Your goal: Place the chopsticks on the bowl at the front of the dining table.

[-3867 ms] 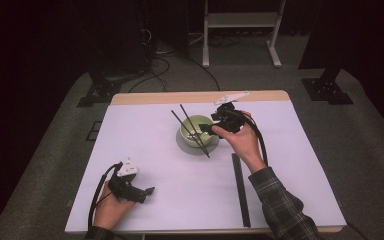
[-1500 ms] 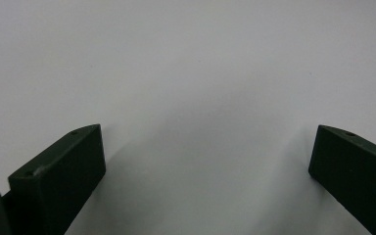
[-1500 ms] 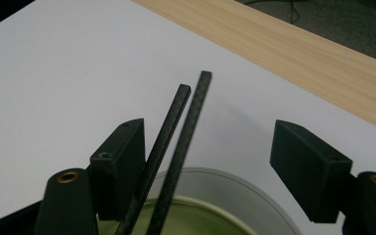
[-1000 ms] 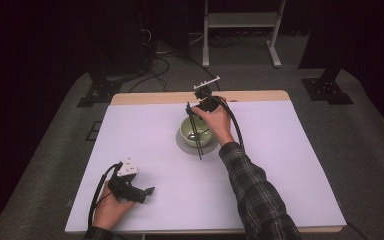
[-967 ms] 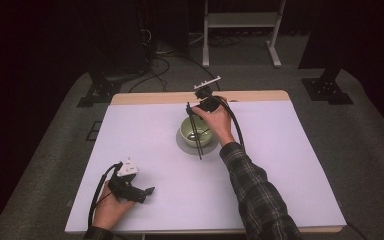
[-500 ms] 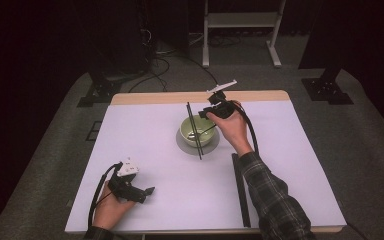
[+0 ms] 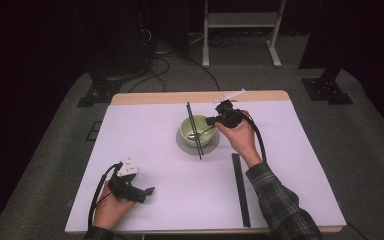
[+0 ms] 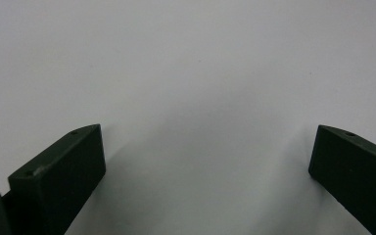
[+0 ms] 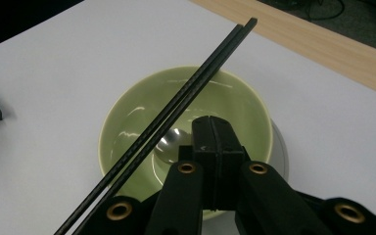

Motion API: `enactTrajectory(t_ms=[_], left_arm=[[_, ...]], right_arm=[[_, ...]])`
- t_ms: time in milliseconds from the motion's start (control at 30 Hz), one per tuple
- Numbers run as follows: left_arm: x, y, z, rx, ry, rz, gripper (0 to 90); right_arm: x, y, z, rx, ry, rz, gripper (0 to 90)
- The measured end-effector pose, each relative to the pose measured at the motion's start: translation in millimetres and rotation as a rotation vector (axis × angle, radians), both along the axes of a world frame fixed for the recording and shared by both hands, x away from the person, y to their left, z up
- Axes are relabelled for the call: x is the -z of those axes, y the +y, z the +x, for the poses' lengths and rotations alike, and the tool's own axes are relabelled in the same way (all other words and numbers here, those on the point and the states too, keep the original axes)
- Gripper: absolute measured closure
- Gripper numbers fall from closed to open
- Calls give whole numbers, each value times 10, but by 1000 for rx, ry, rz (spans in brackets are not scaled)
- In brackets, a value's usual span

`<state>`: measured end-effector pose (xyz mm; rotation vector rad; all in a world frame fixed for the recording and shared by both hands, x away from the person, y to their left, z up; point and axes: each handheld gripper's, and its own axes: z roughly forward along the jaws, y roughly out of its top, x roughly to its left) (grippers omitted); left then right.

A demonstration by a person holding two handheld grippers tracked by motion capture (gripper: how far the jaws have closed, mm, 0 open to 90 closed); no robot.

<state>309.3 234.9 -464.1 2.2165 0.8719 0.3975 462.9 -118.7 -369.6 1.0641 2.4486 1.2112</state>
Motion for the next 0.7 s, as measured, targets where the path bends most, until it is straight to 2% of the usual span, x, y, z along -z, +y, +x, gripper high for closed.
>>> enactTrajectory(t_ms=[433, 700], left_arm=[[-1, 0, -1, 0, 1, 0, 0], [-1, 0, 0, 0, 1, 0, 0]], right_arm=[[218, 168, -15, -47, 38, -25, 897], [265, 271, -25, -66, 40, -36, 898]])
